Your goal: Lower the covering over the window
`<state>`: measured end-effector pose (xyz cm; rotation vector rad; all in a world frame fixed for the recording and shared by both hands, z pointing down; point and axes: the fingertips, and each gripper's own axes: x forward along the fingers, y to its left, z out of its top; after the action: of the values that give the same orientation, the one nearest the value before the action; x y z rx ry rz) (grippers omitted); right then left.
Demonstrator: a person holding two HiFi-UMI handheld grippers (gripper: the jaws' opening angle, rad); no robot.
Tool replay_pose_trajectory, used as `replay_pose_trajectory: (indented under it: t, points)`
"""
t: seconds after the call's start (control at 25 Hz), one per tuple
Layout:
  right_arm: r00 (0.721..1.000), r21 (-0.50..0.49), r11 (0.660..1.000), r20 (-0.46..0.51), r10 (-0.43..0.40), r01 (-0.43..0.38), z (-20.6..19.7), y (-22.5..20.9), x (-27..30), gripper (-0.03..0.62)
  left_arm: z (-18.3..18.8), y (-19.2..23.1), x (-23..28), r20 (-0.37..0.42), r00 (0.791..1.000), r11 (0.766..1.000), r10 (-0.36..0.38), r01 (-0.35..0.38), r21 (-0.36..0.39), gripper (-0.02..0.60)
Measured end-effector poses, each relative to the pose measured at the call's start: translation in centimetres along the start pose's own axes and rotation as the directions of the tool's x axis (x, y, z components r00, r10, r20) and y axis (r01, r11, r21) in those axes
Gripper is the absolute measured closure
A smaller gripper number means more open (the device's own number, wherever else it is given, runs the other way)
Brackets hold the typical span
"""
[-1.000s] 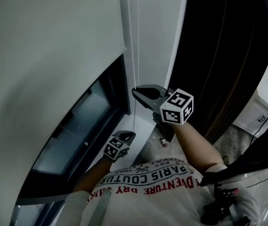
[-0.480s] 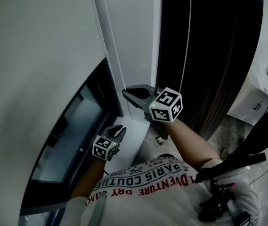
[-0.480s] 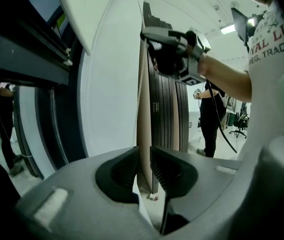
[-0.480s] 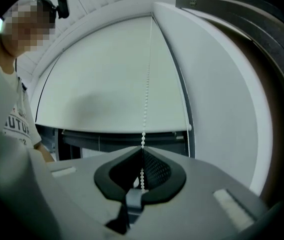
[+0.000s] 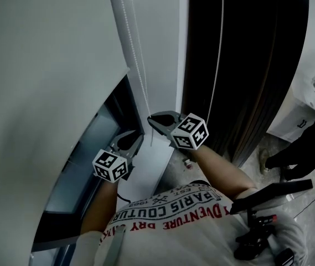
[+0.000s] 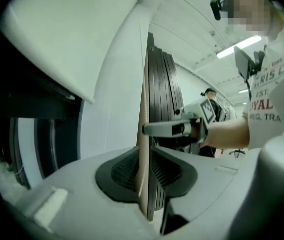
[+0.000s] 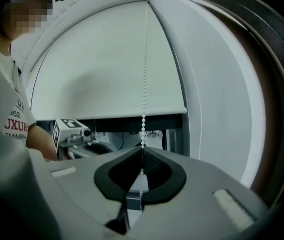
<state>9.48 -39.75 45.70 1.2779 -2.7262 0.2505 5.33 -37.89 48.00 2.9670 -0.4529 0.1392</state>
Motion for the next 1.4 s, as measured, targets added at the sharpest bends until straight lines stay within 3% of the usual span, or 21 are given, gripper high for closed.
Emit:
replay_pose_trajectory:
  t: [0.16,0.28,0.4,0.68,0.8,0.88,1.08,1.16,1.2,1.4]
  points:
    - [1.0,-0.004,1.0,-0.005,-0.006,0.006,0.1,-0.3,0.0,0.588,4.5,-0.3,-0.5,0.074,0.997,1.0,-0.025,0.025,0.005,0.509]
    - [0.997,-0.016,1.0,-0.074,-0.006,0.005,-2.0,0.0,0.4,0.588,5.8,-1.2,-0.7,0.086,0.995,0.999,-0.043,0.042,0.007,0.509]
    - [0.996,0.028,0.999,-0.092,-0.015,0.017,-4.0,-0.2,0.3,0.588,5.0,-2.3,-0.8,0.063,0.996,0.998,-0.06,0.061,0.001,0.509]
    - [0.997,0.097,0.993,-0.042,-0.064,0.068,-3.8,-1.6,-0.4,0.585,2.8,-3.1,-1.0,0.015,0.998,0.998,-0.065,0.066,-0.022,0.511]
    - [0.998,0.124,0.99,-0.044,-0.054,0.059,-4.7,-1.5,-0.5,0.485,2.3,-3.4,-0.9,0.009,0.998,0.997,-0.069,0.07,-0.041,0.511]
    - [0.997,0.124,0.99,-0.055,-0.061,0.068,-5.5,-1.5,-0.9,0.467,1.8,-3.6,-0.7,0.007,0.998,0.996,-0.068,0.069,-0.051,0.511]
    - [0.997,0.135,0.989,-0.045,-0.06,0.065,-5.3,-1.4,-1.4,0.453,1.2,-3.2,-1.3,0.019,0.999,0.995,-0.041,0.042,-0.09,0.525]
    - [0.999,0.14,0.989,-0.04,-0.031,0.037,-4.9,-0.6,-1.2,0.458,0.9,-2.5,-2.1,0.019,1.0,0.994,0.002,0.0,-0.11,0.535]
    - [0.999,0.145,0.989,-0.034,-0.017,0.022,-4.8,-0.2,-1.1,0.483,0.6,-2.0,-2.6,0.016,0.999,0.993,0.033,-0.031,-0.116,0.577]
    - [1.0,0.166,0.986,-0.011,0.027,-0.025,-4.6,1.4,-2.7,0.548,-0.4,-2.5,-3.2,0.003,0.994,0.982,0.107,-0.106,-0.154,0.58]
